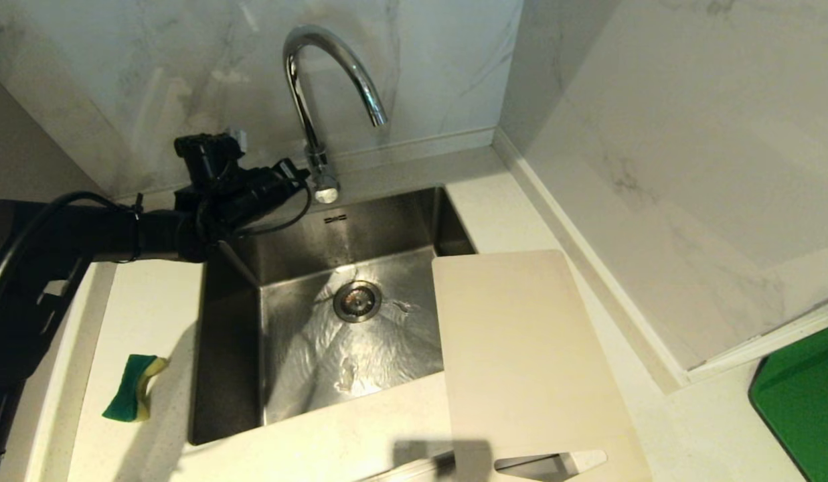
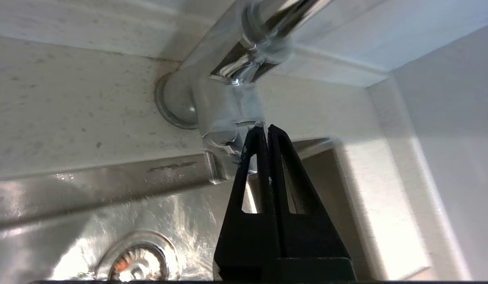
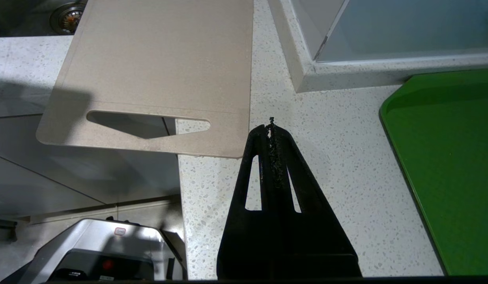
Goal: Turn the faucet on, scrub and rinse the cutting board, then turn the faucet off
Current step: Turn off the tap
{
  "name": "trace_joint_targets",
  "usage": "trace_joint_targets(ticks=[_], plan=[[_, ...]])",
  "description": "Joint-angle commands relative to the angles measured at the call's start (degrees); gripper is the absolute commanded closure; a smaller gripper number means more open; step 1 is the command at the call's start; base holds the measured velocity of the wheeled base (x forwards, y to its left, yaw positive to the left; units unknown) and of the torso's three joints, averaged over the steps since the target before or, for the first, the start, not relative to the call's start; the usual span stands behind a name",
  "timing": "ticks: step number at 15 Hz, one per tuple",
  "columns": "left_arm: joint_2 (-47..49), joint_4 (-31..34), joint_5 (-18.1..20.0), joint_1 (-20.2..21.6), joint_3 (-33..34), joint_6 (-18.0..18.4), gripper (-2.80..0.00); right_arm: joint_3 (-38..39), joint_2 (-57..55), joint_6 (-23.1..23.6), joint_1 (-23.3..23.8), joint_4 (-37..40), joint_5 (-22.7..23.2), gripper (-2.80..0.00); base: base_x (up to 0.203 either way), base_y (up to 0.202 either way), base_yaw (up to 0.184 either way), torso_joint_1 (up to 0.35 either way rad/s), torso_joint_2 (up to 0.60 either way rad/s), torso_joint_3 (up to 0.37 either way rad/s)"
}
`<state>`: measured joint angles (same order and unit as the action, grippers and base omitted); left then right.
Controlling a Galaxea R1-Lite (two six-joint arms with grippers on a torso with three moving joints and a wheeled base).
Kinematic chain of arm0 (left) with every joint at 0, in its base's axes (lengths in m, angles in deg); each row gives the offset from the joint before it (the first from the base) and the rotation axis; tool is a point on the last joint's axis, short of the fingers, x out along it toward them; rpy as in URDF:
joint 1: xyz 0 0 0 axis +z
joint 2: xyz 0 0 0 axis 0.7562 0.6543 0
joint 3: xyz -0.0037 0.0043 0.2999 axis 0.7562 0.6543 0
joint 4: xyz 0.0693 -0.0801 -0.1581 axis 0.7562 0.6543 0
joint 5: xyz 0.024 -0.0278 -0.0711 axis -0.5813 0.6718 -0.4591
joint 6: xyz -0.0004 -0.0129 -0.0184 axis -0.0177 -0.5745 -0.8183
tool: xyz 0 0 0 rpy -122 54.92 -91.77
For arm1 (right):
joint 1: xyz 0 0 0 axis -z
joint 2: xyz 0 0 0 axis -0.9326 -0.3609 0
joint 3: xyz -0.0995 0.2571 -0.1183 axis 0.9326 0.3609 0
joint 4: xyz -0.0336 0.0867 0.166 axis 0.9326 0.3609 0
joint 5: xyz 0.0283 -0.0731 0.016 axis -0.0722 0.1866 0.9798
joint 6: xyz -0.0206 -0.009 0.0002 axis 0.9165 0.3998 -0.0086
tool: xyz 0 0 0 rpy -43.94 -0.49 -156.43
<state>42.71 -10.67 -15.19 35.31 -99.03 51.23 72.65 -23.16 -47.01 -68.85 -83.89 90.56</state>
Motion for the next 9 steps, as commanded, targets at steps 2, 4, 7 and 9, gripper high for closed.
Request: trace_joint_targets(ticks=[2, 4, 7, 9], plan=[[-10.4, 1.3, 0.2, -3.0, 6.4, -0.5, 0.00, 0.0, -0.1, 0.0, 0.0, 0.0, 0.1, 0.00, 0.000, 0.000, 0.000, 0.000, 0.00, 0.000], [-15.8, 4.4, 0.3, -3.3, 10.2, 0.3, 0.00, 0.0, -0.1, 0.0, 0.0, 0.1, 0.1, 0.00, 0.000, 0.000, 0.000, 0.000, 0.00, 0.000], [-23.2, 7.5, -0.5, -0.6, 18.8, 8.9, 0.00, 0.0, -0.1, -0.1, 0.0, 0.0, 0.1, 0.00, 0.000, 0.000, 0.000, 0.000, 0.00, 0.000], [-28.9, 8.0, -2.8, 3.2, 26.7, 17.1, 0.00, 0.0, -0.1, -1.0, 0.0, 0.0, -0.1, 0.00, 0.000, 0.000, 0.000, 0.000, 0.00, 0.000]])
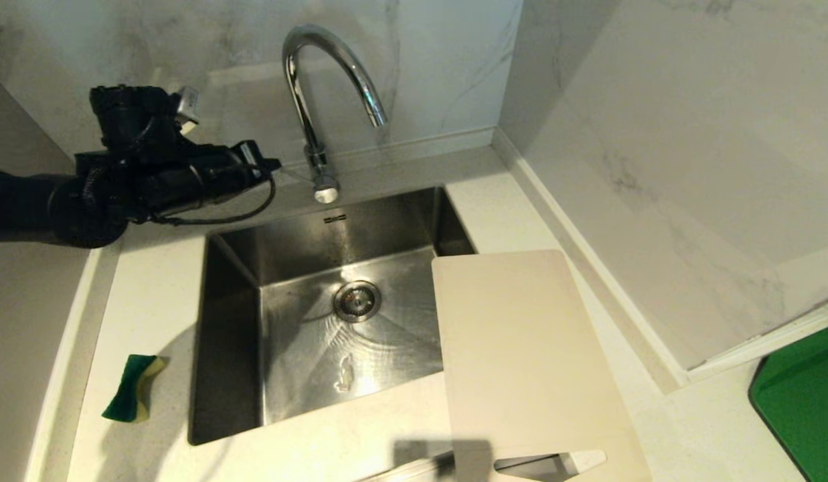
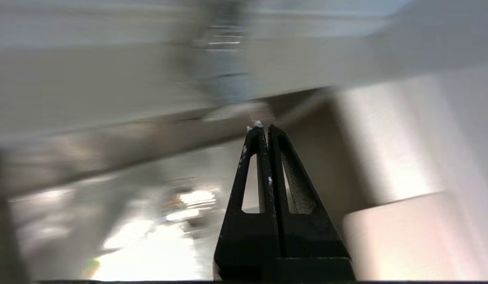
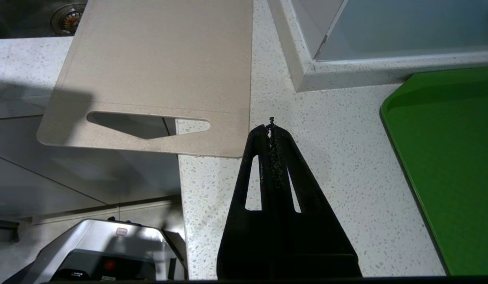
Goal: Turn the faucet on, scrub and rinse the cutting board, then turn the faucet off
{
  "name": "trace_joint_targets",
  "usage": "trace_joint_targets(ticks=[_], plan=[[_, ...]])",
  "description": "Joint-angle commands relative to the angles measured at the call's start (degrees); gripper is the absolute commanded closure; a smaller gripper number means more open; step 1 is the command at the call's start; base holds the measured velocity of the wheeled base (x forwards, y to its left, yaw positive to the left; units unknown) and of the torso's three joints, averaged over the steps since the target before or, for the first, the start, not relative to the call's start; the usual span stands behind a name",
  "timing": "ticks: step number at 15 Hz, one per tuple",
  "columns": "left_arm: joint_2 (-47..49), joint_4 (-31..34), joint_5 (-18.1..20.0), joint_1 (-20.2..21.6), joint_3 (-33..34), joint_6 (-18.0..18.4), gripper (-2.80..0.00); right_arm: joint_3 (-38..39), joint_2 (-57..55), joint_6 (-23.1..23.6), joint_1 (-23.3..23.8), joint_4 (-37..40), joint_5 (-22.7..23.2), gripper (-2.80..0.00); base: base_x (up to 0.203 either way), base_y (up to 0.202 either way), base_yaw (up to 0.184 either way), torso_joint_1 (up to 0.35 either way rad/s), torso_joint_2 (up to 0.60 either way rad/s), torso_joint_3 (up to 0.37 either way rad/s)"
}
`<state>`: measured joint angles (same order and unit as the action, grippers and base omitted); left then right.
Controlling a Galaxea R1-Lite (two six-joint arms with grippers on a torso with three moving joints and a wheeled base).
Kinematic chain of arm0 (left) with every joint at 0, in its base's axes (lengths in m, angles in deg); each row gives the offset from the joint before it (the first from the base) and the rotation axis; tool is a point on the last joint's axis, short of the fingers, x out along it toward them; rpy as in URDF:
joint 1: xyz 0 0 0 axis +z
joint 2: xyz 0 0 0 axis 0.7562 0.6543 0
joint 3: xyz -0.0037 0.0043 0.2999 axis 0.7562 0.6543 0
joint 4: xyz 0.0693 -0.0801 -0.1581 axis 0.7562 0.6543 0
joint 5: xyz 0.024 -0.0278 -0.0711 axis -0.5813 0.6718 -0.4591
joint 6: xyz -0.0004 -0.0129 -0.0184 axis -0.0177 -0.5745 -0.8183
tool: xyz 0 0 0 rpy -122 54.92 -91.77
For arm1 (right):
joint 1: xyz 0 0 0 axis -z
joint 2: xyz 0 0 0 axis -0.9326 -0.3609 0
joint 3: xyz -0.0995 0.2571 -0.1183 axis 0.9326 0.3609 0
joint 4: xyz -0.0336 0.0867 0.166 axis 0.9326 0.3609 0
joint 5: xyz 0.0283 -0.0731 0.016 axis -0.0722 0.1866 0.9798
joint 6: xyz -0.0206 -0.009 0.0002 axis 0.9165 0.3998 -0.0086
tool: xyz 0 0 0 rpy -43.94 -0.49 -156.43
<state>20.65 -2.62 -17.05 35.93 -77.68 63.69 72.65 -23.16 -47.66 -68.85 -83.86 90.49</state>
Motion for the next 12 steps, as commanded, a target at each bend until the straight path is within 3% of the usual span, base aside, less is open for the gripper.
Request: trace_joint_targets(ticks=[1, 3, 6, 9, 12], plan=[[-9.9, 0.1, -2.8, 6.0, 9.4, 8.5, 0.00, 0.0, -0.1, -2.3, 0.0, 0.0, -0.3, 0.00, 0.000, 0.000, 0.000, 0.000, 0.00, 0.000], [-14.7, 0.1, -5.1, 13.3, 14.5, 13.7, 0.00, 0.0, -0.1, -4.1, 0.0, 0.0, -1.3, 0.00, 0.000, 0.000, 0.000, 0.000, 0.00, 0.000], [-20.3, 0.2, -5.1, 21.5, 21.9, 16.0, 0.00, 0.0, -0.1, -4.2, 0.0, -0.1, -1.2, 0.00, 0.000, 0.000, 0.000, 0.000, 0.00, 0.000], [-25.4, 0.3, -2.4, 22.9, 30.2, 12.1, 0.00, 0.0, -0.1, -4.2, 0.0, -0.1, -1.2, 0.00, 0.000, 0.000, 0.000, 0.000, 0.00, 0.000], [-30.0, 0.1, -2.8, 23.0, 37.0, 10.6, 0.00, 0.0, -0.1, -4.2, 0.0, -0.1, -1.2, 0.00, 0.000, 0.000, 0.000, 0.000, 0.00, 0.000]])
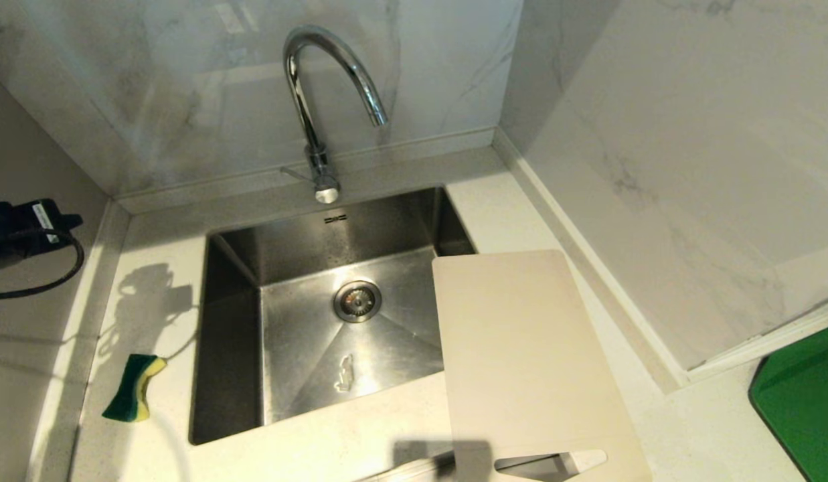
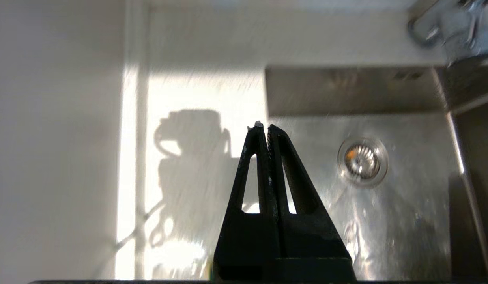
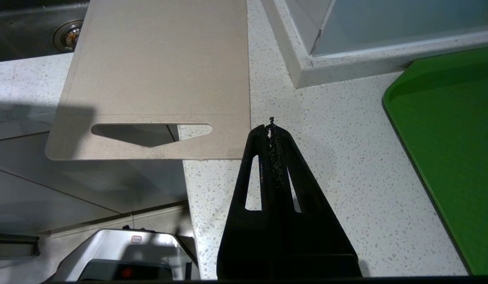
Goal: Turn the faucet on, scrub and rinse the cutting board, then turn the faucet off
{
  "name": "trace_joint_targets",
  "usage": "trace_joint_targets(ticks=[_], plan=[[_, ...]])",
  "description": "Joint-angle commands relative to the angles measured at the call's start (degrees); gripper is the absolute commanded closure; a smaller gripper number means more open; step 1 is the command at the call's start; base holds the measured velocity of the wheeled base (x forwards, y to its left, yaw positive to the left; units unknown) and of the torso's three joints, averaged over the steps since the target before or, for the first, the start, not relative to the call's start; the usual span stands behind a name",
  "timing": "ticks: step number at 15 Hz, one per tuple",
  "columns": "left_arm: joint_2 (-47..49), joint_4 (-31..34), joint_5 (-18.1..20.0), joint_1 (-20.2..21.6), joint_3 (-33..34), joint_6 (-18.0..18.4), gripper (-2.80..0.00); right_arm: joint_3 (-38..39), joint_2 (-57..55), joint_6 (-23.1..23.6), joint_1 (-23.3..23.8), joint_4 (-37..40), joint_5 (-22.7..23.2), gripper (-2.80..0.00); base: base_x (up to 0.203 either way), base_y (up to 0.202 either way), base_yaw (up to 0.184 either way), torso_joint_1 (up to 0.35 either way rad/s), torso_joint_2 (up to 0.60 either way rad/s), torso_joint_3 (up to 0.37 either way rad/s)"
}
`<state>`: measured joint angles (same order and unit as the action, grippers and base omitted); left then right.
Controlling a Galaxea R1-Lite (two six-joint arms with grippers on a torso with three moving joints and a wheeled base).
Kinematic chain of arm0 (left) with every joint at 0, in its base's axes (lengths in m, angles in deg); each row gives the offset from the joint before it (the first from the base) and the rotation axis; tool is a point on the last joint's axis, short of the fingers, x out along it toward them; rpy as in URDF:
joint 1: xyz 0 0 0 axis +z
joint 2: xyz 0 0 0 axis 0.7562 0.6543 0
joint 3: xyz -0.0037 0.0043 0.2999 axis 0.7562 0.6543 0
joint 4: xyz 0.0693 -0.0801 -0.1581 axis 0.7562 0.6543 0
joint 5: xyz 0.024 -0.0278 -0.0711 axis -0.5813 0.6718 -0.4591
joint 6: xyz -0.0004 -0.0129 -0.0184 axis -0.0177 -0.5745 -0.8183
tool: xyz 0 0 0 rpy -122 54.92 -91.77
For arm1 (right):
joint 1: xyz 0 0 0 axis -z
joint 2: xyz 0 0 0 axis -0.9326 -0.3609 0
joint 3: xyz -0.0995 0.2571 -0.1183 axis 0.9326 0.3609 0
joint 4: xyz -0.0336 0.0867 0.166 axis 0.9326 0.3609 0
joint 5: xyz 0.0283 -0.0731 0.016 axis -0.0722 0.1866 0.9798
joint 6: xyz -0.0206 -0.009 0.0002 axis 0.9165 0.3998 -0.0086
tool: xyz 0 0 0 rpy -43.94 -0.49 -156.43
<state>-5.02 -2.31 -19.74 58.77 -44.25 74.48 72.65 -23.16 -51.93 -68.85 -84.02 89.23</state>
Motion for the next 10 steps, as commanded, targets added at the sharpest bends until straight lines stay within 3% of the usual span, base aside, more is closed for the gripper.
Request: trace_joint_targets(ticks=[1, 10], plan=[[-6.6, -0.2, -0.2, 0.1, 6.2, -0.1, 0.00, 0.0, -0.1, 0.1, 0.0, 0.0, 0.0, 0.00, 0.000, 0.000, 0.000, 0.000, 0.00, 0.000], [-27.0, -2.2, 0.4, 2.1, 29.0, 3.6, 0.00, 0.0, -0.1, 0.1, 0.0, 0.0, 0.0, 0.00, 0.000, 0.000, 0.000, 0.000, 0.00, 0.000]])
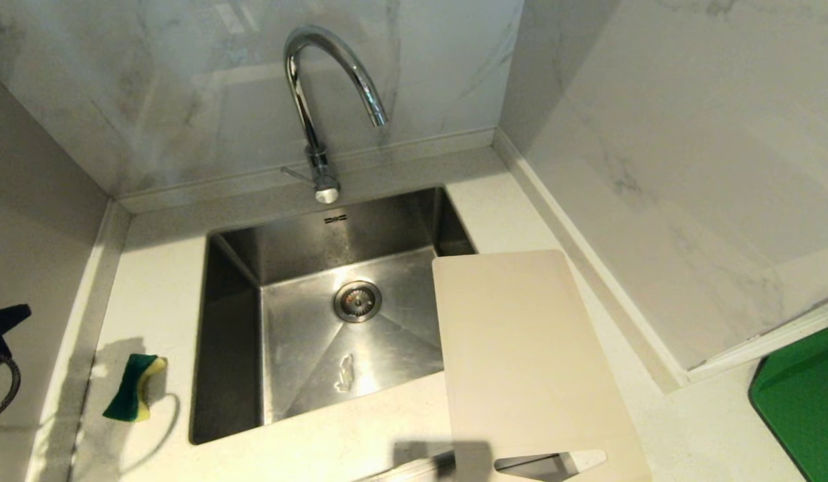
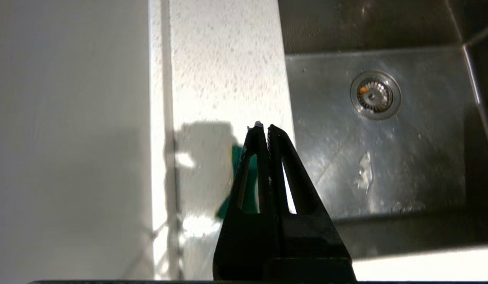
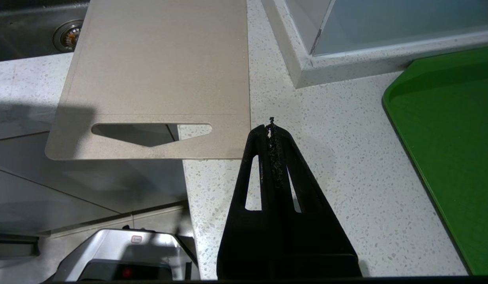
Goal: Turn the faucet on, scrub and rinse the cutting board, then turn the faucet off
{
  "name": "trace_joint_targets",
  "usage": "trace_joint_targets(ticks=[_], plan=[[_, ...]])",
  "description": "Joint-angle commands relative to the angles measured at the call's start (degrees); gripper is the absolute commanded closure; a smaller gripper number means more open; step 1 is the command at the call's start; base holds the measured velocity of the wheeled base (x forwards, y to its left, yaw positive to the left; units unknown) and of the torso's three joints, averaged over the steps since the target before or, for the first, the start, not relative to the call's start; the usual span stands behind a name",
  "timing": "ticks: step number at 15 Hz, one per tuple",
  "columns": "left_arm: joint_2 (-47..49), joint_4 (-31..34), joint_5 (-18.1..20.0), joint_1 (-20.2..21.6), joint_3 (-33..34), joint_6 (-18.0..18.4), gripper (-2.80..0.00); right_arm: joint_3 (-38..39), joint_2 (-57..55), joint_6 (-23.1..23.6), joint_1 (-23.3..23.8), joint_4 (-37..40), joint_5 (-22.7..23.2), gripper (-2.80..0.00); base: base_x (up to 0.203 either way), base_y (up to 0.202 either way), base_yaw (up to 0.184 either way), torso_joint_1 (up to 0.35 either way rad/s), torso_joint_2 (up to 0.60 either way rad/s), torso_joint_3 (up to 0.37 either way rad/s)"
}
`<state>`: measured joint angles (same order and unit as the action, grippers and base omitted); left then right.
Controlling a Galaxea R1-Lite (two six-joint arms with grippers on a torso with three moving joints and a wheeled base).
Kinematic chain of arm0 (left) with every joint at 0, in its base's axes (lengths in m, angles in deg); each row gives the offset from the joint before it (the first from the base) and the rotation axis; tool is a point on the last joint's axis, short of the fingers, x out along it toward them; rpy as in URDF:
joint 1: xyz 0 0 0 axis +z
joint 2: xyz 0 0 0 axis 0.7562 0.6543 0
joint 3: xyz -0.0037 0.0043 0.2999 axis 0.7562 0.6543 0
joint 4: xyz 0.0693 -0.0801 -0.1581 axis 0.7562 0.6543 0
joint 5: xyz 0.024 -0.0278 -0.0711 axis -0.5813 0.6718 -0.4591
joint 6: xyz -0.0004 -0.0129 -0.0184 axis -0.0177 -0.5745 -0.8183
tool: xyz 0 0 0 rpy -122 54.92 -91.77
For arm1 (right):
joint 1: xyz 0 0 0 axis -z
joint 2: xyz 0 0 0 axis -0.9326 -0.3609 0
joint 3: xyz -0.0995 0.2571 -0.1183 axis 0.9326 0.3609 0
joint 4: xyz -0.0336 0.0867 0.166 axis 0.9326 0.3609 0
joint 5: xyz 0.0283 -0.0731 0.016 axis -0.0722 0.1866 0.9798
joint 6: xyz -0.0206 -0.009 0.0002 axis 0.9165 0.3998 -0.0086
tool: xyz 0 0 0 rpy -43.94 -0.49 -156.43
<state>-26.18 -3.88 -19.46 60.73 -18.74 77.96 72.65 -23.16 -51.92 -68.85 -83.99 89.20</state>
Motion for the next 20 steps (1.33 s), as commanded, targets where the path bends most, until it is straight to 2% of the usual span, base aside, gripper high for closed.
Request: trace_joint_targets(ticks=[1, 4, 12, 14, 16, 18, 20], plan=[[-8.1, -1.1, 0.2, 0.2, 4.9, 0.3, 0.00, 0.0, -0.1, 0.1, 0.0, 0.0, 0.0, 0.00, 0.000, 0.000, 0.000, 0.000, 0.00, 0.000], [-13.4, -1.5, 1.6, -0.1, 9.7, 1.8, 0.00, 0.0, -0.1, 0.1, 0.0, 0.0, 0.1, 0.00, 0.000, 0.000, 0.000, 0.000, 0.00, 0.000], [-19.7, -0.4, 21.0, -0.2, 17.8, 3.0, 0.00, 0.0, -0.1, 0.1, 0.0, 0.0, 0.0, 0.00, 0.000, 0.000, 0.000, 0.000, 0.00, 0.000], [-21.9, 3.2, 26.1, -1.5, 19.3, 3.1, 0.00, 0.0, -0.1, 0.1, 0.0, 0.0, 0.0, 0.00, 0.000, 0.000, 0.000, 0.000, 0.00, 0.000], [-25.3, 6.8, 27.4, -4.0, 19.7, 3.1, 0.00, 0.0, -0.1, 0.1, 0.0, 0.0, 0.0, 0.00, 0.000, 0.000, 0.000, 0.000, 0.00, 0.000], [-28.5, 11.8, 27.3, -10.4, 19.7, 3.0, 0.00, 0.0, -0.1, 0.1, 0.0, 0.0, 0.1, 0.00, 0.000, 0.000, 0.000, 0.000, 0.00, 0.000], [-33.3, 13.5, 24.5, -11.7, 19.9, 2.7, 0.00, 0.0, -0.1, 0.1, 0.0, 0.0, 0.0, 0.00, 0.000, 0.000, 0.000, 0.000, 0.00, 0.000]])
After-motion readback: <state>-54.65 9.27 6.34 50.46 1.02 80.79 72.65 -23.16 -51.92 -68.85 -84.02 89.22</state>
